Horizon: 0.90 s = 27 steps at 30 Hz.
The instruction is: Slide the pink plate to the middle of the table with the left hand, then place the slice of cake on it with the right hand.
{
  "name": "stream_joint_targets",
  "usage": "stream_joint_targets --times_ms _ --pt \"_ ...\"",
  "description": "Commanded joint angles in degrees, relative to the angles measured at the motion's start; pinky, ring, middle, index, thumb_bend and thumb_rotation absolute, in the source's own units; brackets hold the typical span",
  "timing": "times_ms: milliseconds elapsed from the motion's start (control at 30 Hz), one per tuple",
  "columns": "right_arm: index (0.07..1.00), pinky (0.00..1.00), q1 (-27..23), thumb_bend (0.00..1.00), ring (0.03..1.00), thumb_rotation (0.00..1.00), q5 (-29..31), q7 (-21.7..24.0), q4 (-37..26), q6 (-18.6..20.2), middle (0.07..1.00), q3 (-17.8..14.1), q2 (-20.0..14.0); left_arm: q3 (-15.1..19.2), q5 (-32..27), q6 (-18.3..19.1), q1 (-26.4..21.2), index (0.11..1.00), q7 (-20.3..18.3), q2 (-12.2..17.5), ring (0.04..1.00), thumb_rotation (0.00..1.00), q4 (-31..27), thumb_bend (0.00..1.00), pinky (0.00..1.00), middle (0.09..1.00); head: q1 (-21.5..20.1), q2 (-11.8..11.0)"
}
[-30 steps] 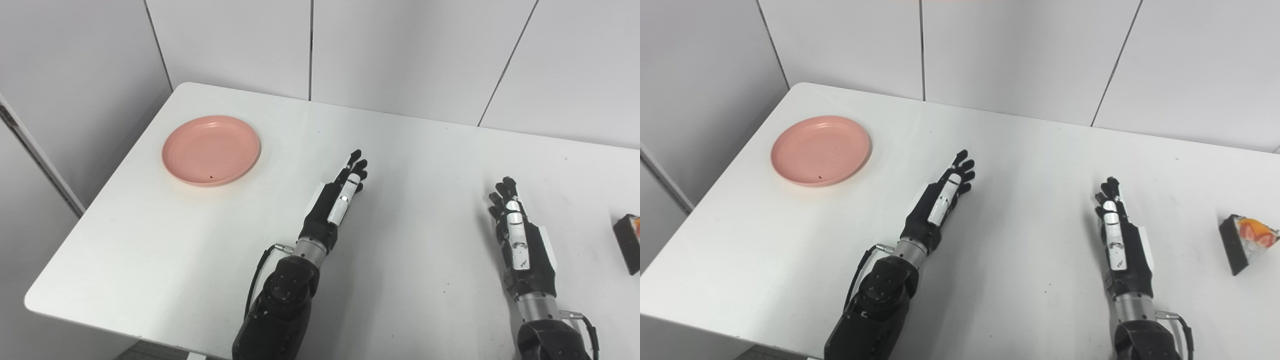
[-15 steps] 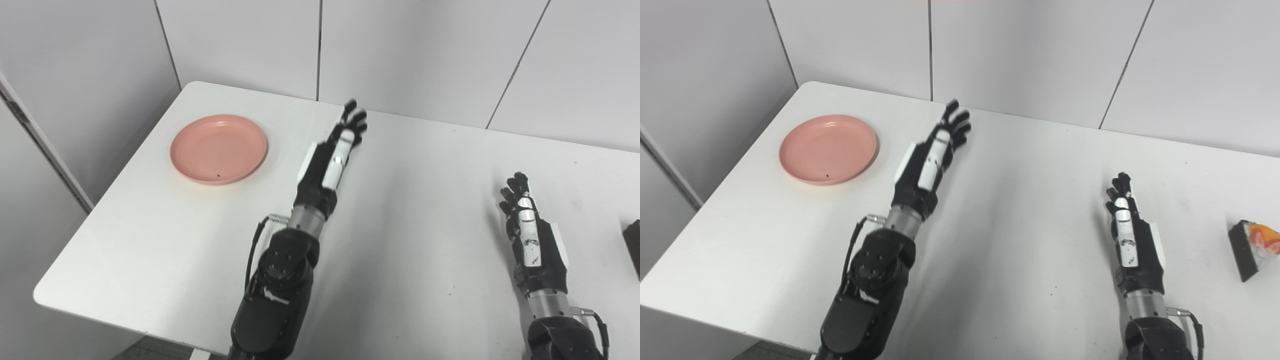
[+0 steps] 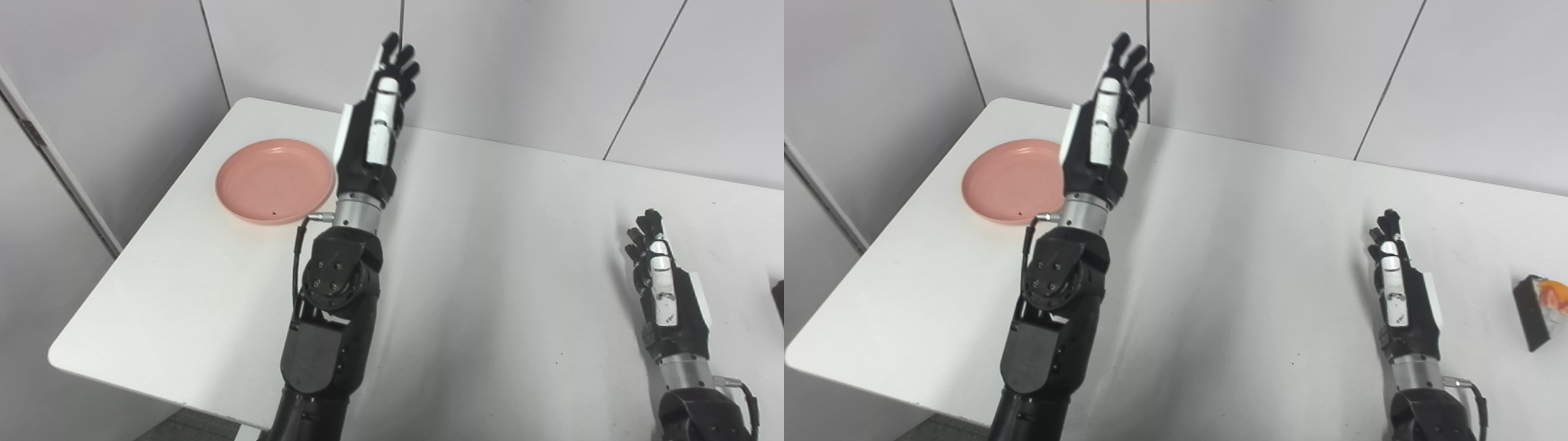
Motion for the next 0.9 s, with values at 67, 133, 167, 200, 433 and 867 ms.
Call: stream_joint_targets --times_ms 67,133,167,200,433,867 --pt "1.0 1.0 2.12 0.29 0.986 1.0 0.68 0.87 5.85 -3.97 0.999 -0.69 -0.69 2.84 0.33 -0.47 -4.03 0.936 2.83 1.25 0.937 1.0 -2.78 0.41 0.95 0.94 0.41 0.0" --pt "1.0 1.0 2.01 0.29 0.989 1.0 0.61 1.2 6.4 -4.55 1.0 -0.64 -1.13 4.2 -0.05 -0.49 -4.58 0.936 3.56 1.9 0.939 1.0 -3.31 0.42 0.94 0.941 0.62 0.01" --pt "1.0 1.0 1.96 0.28 0.993 1.0 0.57 1.3 6.61 -4.75 1.0 -0.62 -1.3 4.56 -0.25 -0.39 -4.73 0.937 3.78 2.06 0.941 1.0 -3.5 0.42 0.95 0.943 0.65 -0.02" --pt "1.0 1.0 1.89 0.28 0.994 1.0 0.35 1.36 7.05 -5.02 1.0 -0.59 -1.58 5.61 -0.92 -0.3 -5.04 0.938 4.34 2.45 0.942 1.0 -3.98 0.42 0.94 0.945 0.73 0.0" --pt "1.0 1.0 1.76 0.27 0.987 1.0 0.13 1.49 8.75 -5.96 1.0 -0.72 -2.2 10.73 -3.43 -0.78 -5.66 0.945 6.5 6.04 0.939 1.0 -4.64 0.42 0.94 0.94 0.83 -0.08" --pt "1.0 0.99 0.81 0.3 0.973 1.0 0.36 1.77 12.79 -9.09 0.989 -0.78 -2.79 17.25 -7.42 -1.13 -4.98 0.936 9.05 12.04 0.941 1.0 -3.91 0.45 0.94 0.944 1.35 -0.14"
